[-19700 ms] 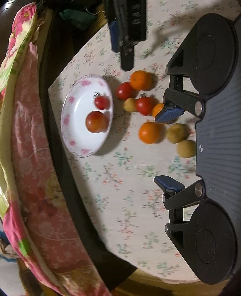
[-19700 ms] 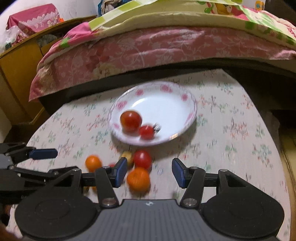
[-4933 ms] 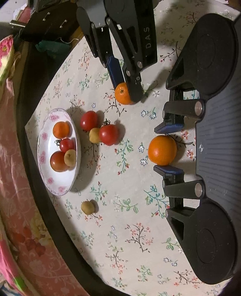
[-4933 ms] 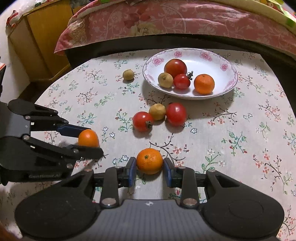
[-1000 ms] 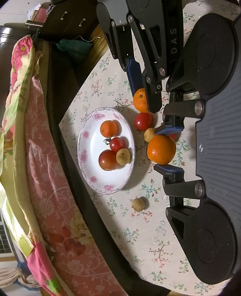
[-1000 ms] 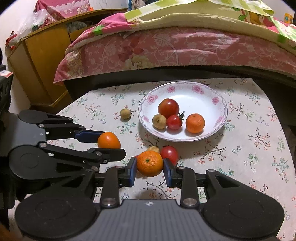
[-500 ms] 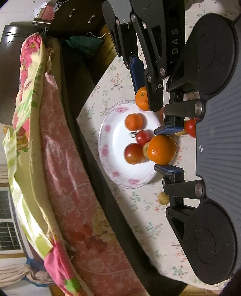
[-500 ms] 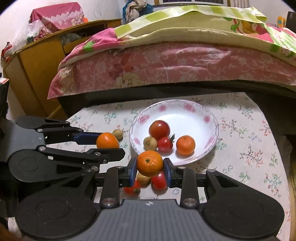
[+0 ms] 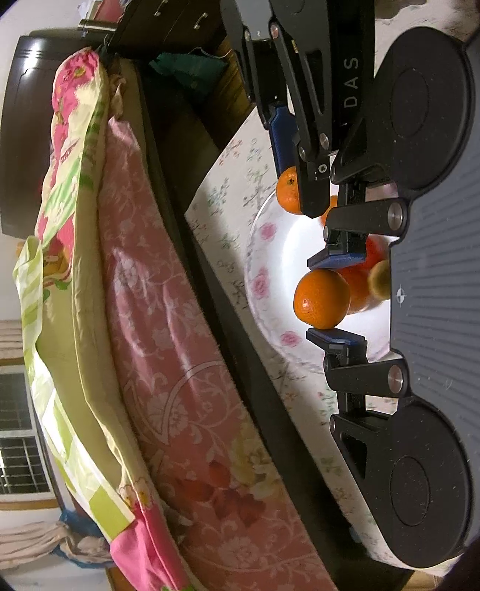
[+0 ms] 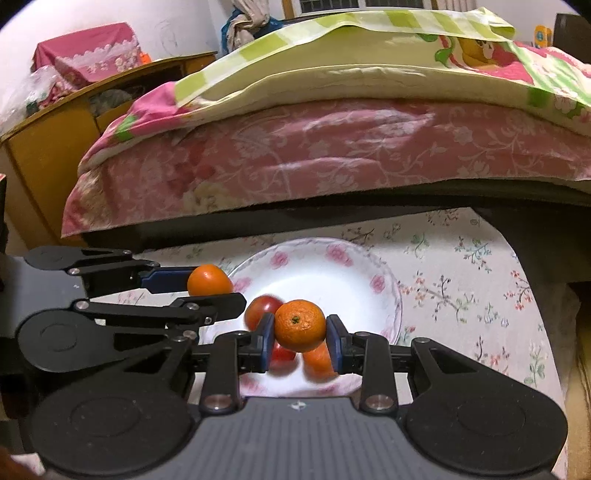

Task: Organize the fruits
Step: 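Carry the orange and mandarin over the white plate with both tools, then open both tools to drop the orange and mandarin into the plate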

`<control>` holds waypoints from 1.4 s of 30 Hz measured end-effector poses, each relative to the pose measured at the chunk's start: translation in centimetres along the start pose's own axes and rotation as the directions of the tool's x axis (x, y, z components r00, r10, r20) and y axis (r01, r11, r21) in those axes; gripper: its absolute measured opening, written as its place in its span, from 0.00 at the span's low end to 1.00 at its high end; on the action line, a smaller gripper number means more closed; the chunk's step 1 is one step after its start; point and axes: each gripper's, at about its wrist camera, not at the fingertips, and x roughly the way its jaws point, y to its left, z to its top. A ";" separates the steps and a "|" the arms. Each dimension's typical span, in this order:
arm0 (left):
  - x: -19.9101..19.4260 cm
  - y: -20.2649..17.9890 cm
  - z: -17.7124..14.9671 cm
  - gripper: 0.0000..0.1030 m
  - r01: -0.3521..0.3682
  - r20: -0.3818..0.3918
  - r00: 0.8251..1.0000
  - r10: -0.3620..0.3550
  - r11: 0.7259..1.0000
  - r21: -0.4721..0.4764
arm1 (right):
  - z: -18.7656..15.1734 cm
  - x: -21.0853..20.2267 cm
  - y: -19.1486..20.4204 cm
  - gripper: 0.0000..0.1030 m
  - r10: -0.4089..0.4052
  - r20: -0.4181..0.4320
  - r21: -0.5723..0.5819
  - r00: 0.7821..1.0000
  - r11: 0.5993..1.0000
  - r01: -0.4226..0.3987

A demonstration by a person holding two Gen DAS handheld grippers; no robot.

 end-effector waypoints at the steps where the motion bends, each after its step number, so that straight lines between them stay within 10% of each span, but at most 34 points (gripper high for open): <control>1: 0.3 0.1 0.2 0.39 -0.001 0.001 1.000 0.001 1.000 -0.004 | 0.3 0.3 -0.3 0.29 0.002 0.005 0.008 1.000 1.000 -0.002; 42: 4.9 1.8 0.2 0.48 -0.013 -0.078 0.997 0.010 0.999 -0.039 | 0.8 5.0 -3.1 0.33 0.013 -0.012 0.049 1.000 0.999 -0.012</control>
